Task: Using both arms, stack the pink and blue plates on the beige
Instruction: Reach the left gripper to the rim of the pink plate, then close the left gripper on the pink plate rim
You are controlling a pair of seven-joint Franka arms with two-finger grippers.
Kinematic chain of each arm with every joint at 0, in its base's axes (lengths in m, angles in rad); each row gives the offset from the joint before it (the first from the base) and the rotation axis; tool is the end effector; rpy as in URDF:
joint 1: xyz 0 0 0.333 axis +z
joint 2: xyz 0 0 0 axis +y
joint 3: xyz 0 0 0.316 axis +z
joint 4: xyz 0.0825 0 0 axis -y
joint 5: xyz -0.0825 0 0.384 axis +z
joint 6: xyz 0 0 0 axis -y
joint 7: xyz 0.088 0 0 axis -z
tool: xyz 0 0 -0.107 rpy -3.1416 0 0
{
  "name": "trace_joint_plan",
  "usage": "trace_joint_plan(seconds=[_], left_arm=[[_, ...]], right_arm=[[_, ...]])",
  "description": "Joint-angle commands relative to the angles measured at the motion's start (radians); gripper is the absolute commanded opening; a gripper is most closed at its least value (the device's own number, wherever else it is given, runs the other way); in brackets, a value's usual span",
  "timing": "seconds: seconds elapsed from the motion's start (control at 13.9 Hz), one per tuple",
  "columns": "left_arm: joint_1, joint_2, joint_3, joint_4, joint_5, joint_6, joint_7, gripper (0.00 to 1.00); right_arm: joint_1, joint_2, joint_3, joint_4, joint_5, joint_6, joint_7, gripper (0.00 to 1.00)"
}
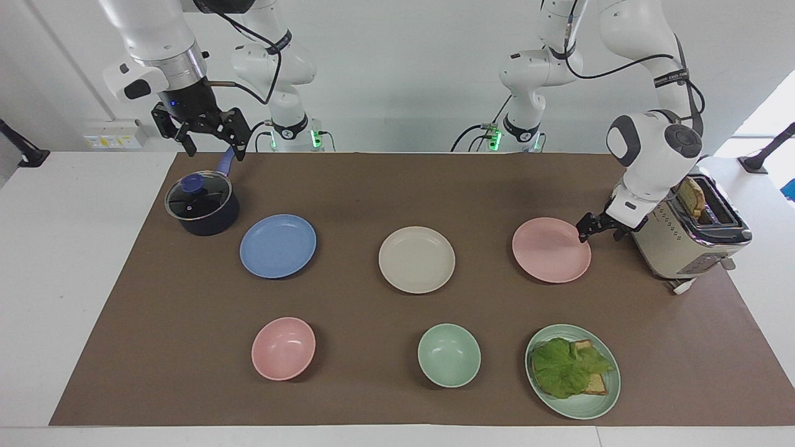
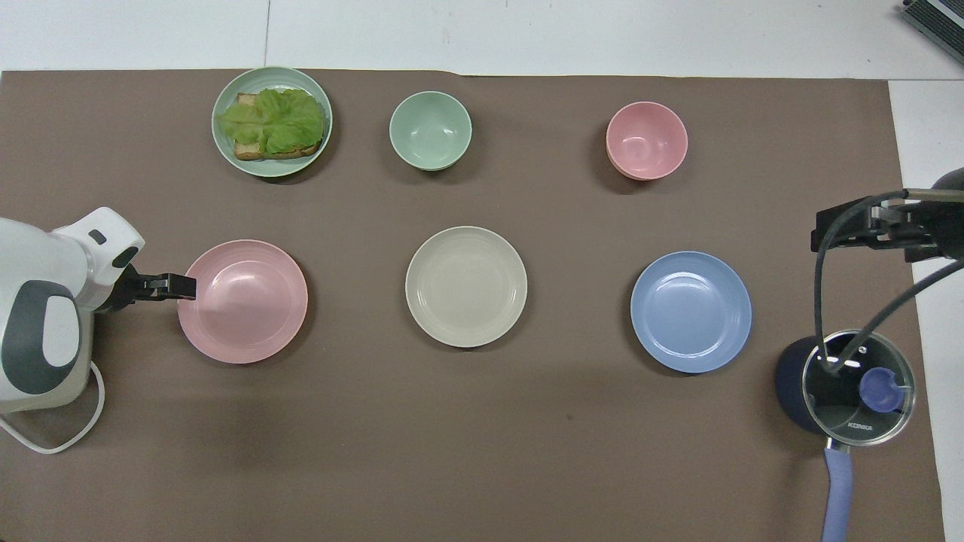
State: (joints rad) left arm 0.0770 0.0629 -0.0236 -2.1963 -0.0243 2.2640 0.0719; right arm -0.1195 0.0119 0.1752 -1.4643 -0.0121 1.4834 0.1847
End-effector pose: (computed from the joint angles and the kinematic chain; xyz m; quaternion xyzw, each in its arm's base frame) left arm 0.5389 0.0282 0.3564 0.9999 -0.0015 0.0030 0.0099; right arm 0.5487 0.0285 0.6601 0.9979 -0.0650 0.0043 0.0045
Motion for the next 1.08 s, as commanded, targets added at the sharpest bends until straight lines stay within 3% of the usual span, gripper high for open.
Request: trace_joint_plan(seconds=[0.0,0.14,0.43,0.5,0.72,1.0], left_arm=[[0.000,0.008,-0.003,-0.065,-0.009,0.098,0.005,1.00],[0.000,0.008,-0.003,-0.068,-0.009,0.100,0.014,1.00],[-0.005,0.009,-0.003,-0.086,-0.009,0.103,0.013,0.80],[-0.006,0.009,-0.003,-0.088,-0.009,0.103,0.008,0.66],[-0.003,0.012,-0.003,-0.080,-0.009,0.097,0.011,0.00],[-0.003,0.044,-0.003,-0.025,-0.009,0.088,0.003,0.00]], right_arm=[[-0.008,-0.003,0.003,0.002,0.024,-0.014,-0.014,1.00],[-0.008,-0.003,0.003,0.002,0.024,-0.014,-0.014,1.00],[-0.008,-0.003,0.004,0.002,0.024,-0.014,-0.005,1.00],[-0.008,-0.003,0.003,0.002,0.026,-0.014,-0.005,1.00],[-0.008,-0.004,0.004,0.002,0.024,-0.014,-0.005,1.00],[-0.008,-0.004,0.003,0.002,0.026,-0.014,-0.014,1.00]])
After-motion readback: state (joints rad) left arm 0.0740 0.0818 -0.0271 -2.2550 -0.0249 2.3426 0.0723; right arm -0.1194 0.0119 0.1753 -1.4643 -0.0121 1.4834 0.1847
